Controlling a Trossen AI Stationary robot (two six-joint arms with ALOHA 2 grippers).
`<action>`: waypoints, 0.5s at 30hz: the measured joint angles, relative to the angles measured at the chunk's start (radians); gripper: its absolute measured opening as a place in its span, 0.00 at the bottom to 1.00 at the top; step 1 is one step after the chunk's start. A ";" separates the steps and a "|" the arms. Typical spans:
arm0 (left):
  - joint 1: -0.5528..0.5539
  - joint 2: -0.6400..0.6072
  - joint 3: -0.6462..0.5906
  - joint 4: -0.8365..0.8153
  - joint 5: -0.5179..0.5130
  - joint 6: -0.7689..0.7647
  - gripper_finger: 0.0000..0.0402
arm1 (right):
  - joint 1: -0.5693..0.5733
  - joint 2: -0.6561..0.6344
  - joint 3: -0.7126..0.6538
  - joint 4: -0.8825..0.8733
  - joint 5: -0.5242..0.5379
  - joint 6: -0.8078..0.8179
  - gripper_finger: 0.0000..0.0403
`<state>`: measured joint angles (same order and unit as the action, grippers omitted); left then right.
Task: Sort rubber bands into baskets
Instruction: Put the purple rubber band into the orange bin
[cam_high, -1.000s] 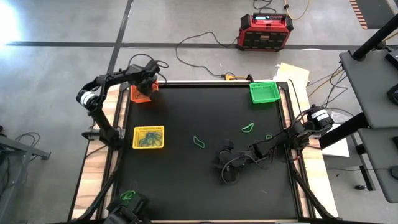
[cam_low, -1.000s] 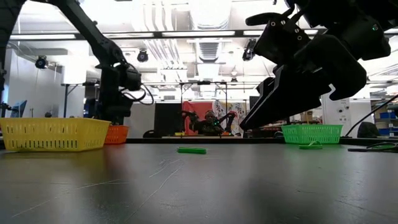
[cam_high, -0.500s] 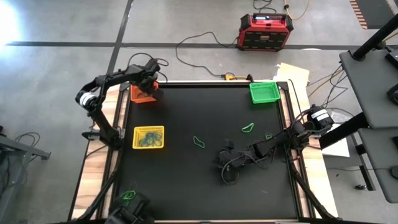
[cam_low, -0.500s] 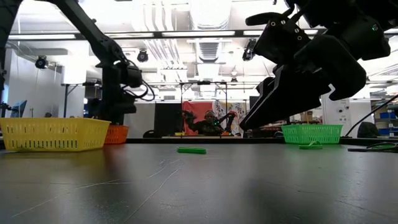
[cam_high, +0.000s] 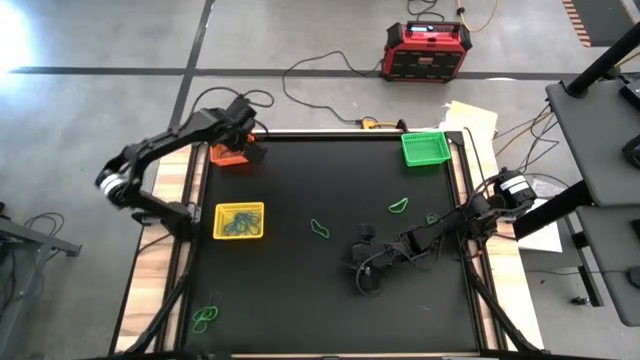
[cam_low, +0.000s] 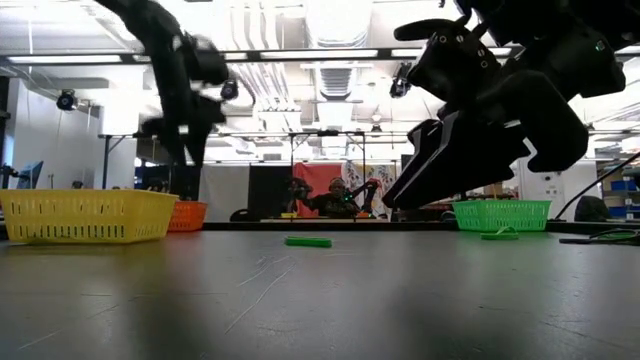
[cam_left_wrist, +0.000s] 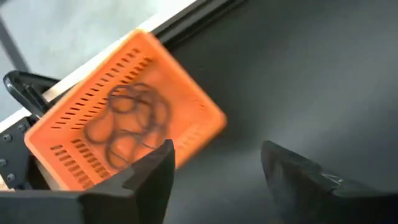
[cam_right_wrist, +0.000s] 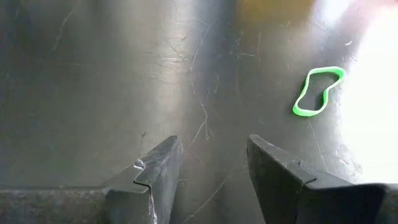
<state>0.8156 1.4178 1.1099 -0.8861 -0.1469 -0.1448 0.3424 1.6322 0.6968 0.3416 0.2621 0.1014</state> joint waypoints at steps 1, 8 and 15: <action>-0.037 -0.037 0.000 -0.019 0.001 -0.015 0.58 | 0.001 -0.001 0.000 -0.002 0.000 -0.003 0.44; -0.431 -0.301 -0.047 -0.076 -0.001 -0.255 0.62 | 0.024 -0.004 0.059 -0.001 0.004 0.010 0.44; -1.115 -0.431 -0.136 -0.062 -0.061 -0.688 0.62 | 0.154 0.009 0.138 0.002 0.028 0.010 0.44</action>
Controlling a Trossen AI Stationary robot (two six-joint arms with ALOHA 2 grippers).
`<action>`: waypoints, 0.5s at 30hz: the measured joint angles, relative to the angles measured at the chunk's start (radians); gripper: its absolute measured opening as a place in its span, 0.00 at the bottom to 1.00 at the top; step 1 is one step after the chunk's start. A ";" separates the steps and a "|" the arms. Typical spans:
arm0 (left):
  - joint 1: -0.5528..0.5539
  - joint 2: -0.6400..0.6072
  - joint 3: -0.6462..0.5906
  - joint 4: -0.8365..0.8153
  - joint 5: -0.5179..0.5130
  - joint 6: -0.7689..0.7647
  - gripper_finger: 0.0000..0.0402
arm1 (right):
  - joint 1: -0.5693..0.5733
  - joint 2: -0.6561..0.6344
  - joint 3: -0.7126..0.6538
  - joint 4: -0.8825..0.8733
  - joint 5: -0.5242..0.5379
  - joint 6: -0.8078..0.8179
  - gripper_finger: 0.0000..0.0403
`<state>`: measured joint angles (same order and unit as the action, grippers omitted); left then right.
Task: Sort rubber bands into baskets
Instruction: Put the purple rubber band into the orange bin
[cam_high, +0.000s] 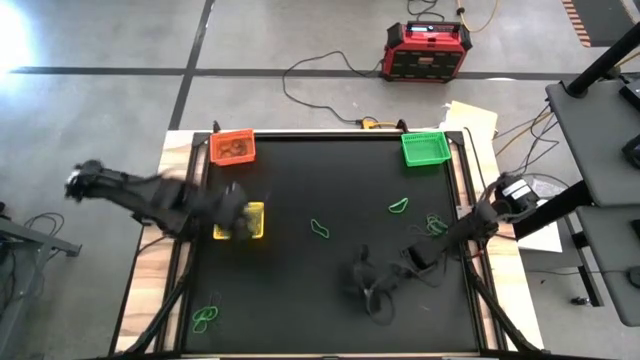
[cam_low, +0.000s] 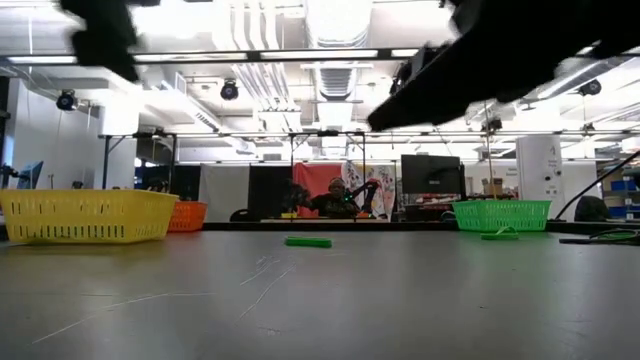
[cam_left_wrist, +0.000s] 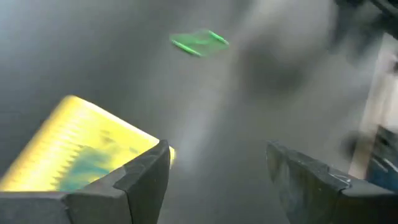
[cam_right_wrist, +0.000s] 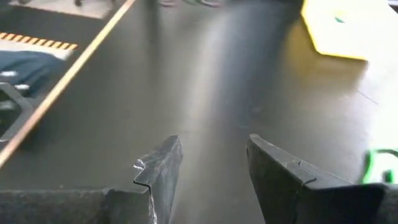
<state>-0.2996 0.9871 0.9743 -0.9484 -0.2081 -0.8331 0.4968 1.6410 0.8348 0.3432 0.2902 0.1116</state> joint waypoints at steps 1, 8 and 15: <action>-0.113 0.003 -0.009 0.018 -0.034 -0.084 0.62 | 0.020 0.008 0.010 -0.002 0.010 0.001 0.44; -0.723 0.152 -0.033 0.181 -0.269 -0.587 0.62 | 0.104 0.079 0.092 0.003 0.076 0.073 0.44; -0.887 0.369 -0.020 0.127 -0.074 -1.067 0.60 | 0.135 0.199 0.218 0.003 0.076 0.114 0.44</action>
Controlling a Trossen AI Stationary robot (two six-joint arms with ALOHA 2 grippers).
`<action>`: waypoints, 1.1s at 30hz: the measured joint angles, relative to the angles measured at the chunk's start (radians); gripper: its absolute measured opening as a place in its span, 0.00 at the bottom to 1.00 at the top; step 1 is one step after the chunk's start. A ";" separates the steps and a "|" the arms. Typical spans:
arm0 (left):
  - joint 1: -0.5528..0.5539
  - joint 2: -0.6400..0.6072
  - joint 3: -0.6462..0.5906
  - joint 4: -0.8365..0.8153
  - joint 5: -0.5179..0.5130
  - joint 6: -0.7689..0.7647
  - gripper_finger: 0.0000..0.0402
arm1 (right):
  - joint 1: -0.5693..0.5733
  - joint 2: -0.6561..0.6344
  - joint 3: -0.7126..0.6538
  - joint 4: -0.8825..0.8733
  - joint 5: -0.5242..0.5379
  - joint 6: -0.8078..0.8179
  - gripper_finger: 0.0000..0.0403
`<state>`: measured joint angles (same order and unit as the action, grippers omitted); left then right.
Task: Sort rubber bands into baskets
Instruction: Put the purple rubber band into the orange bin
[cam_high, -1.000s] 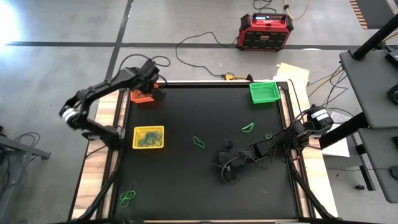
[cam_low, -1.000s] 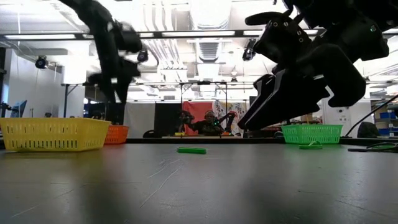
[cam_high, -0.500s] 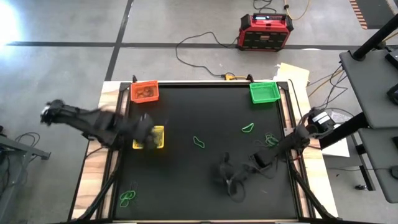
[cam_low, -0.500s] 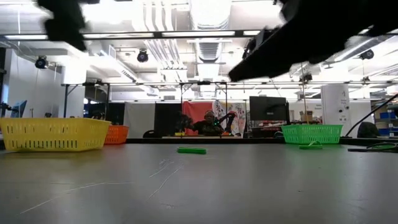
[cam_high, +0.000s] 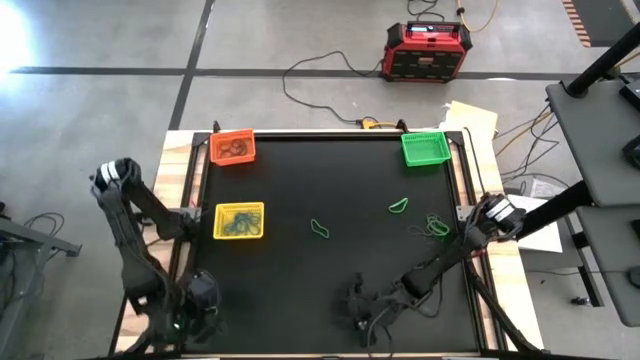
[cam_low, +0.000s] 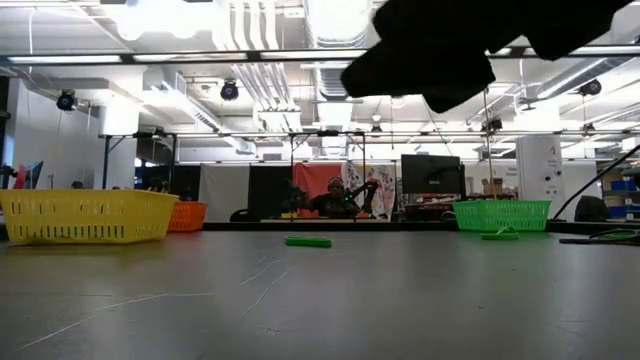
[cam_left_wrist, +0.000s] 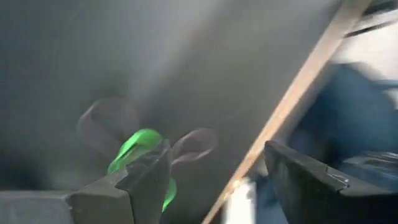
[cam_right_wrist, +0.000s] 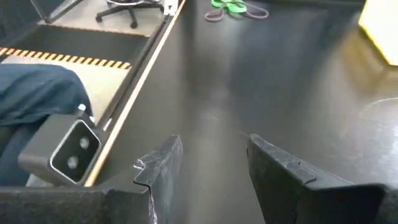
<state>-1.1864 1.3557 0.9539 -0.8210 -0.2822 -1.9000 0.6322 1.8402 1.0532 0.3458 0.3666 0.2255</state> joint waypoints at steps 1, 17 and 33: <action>0.002 0.024 0.000 -0.023 0.063 -0.035 0.59 | 0.002 0.020 0.023 -0.003 0.000 0.004 0.44; 0.153 0.093 -0.047 -0.185 0.278 -0.138 0.53 | 0.062 0.294 0.433 -0.257 -0.007 0.009 0.44; 0.188 0.247 -0.089 -0.049 0.438 -0.143 0.42 | 0.099 0.348 0.505 -0.267 0.008 0.007 0.44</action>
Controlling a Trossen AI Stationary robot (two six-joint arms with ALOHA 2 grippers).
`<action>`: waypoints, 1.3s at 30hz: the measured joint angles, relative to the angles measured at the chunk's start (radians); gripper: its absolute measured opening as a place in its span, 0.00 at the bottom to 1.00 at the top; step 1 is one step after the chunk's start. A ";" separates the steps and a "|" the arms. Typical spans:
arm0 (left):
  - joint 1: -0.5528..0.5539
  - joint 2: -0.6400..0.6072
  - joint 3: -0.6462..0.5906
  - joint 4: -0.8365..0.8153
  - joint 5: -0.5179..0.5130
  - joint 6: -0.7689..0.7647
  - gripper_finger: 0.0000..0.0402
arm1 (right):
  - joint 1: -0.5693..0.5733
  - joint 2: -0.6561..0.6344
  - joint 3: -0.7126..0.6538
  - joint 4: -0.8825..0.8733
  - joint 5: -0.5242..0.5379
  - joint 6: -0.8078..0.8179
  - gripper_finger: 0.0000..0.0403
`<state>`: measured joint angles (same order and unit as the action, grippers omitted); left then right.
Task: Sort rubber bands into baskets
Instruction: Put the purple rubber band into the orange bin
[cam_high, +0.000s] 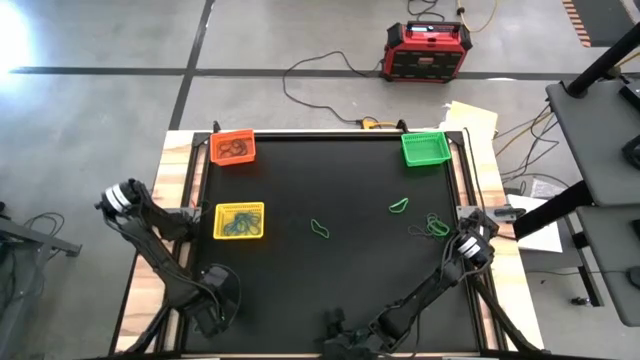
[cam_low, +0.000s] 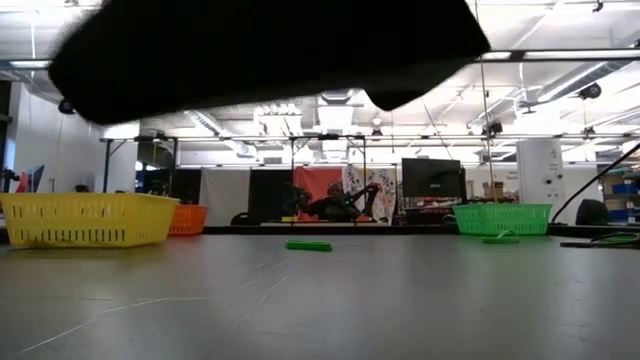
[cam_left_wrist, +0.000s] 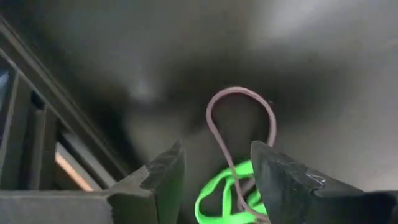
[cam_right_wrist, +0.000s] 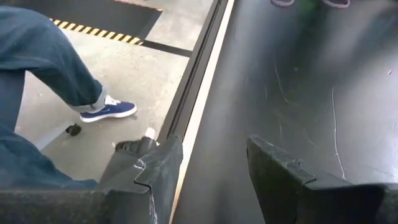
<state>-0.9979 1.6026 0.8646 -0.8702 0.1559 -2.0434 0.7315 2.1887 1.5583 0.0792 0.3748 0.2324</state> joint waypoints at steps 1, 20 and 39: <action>0.001 0.006 -0.007 0.011 0.006 0.002 0.42 | 0.000 0.000 0.003 0.001 0.000 0.000 0.44; 0.010 -0.014 -0.028 0.042 0.045 0.103 0.02 | -0.001 -0.002 0.006 0.001 -0.007 0.003 0.44; 0.152 -0.137 0.204 -0.194 -0.574 0.471 0.00 | -0.070 -0.061 0.008 -0.206 -0.011 -0.054 0.44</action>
<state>-0.8463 1.4656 1.0681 -1.0639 -0.4180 -1.5724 0.6619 2.1274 1.5662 -0.1268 0.3642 0.1780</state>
